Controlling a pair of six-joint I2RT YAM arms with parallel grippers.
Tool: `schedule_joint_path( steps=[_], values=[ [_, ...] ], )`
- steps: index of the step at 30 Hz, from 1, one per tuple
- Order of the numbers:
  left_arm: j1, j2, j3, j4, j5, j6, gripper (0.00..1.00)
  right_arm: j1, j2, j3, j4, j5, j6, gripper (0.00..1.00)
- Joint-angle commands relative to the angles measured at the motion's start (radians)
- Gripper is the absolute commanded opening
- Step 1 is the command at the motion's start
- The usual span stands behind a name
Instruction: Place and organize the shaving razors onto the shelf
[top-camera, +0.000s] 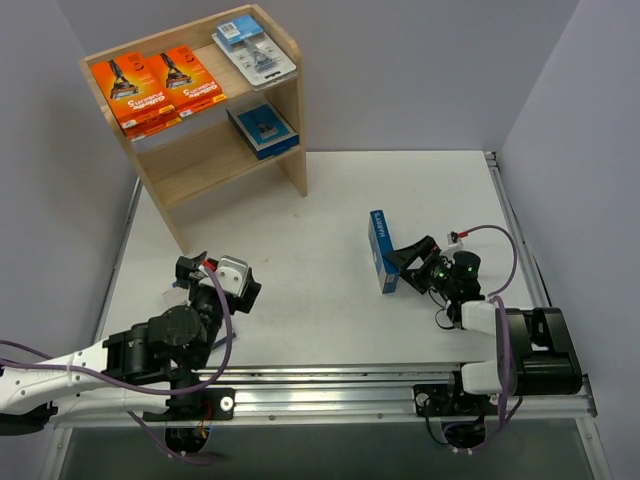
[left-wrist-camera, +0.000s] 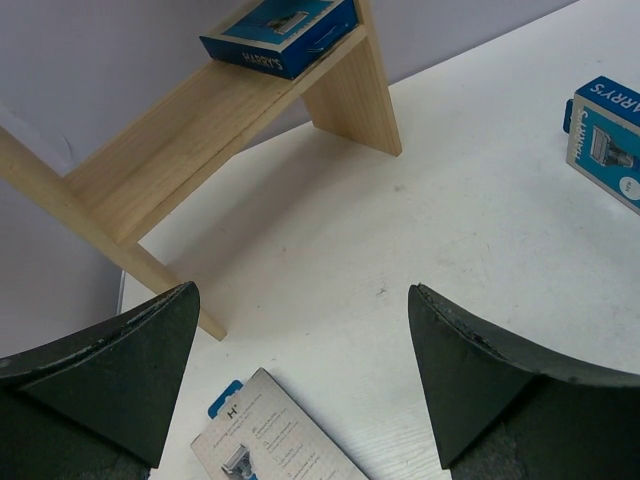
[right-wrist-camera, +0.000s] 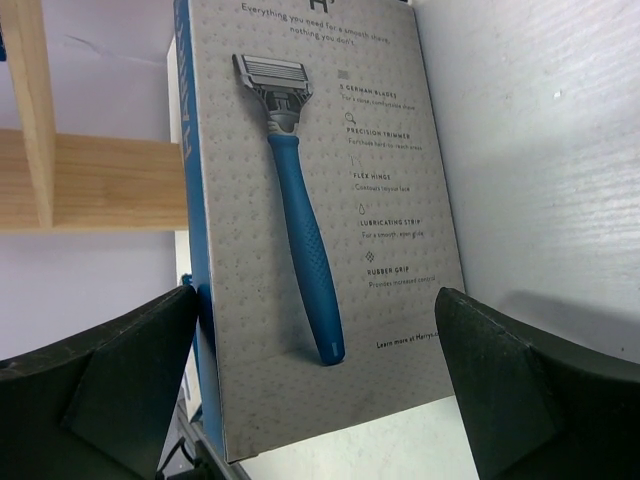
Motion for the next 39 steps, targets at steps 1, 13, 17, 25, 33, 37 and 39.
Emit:
schedule_joint_path(
  steps=[1,13,17,25,33,37,39],
  values=[
    [0.024,0.024,0.031,0.061,0.044,0.009,0.94,-0.031,-0.047,-0.001,-0.154,-0.027,-0.054,1.00],
    [0.161,0.076,0.042,0.026,0.211,-0.024,0.94,-0.123,-0.084,0.076,-0.496,0.049,-0.282,1.00],
    [0.188,0.096,0.049,0.020,0.237,-0.030,0.94,-0.137,-0.090,0.102,-0.591,0.105,-0.358,1.00],
    [0.263,0.148,0.077,0.006,0.332,-0.037,0.94,-0.146,-0.126,0.130,-0.723,0.275,-0.324,1.00],
    [0.381,0.181,0.097,-0.008,0.508,-0.064,0.94,-0.184,-0.201,0.159,-0.809,0.316,-0.313,1.00],
    [0.455,0.216,0.109,-0.018,0.600,-0.075,0.94,-0.184,-0.250,0.177,-0.809,0.332,-0.307,1.00],
    [0.471,0.236,0.115,-0.020,0.598,-0.076,0.94,-0.184,-0.259,0.186,-0.786,0.327,-0.304,1.00]
  ],
)
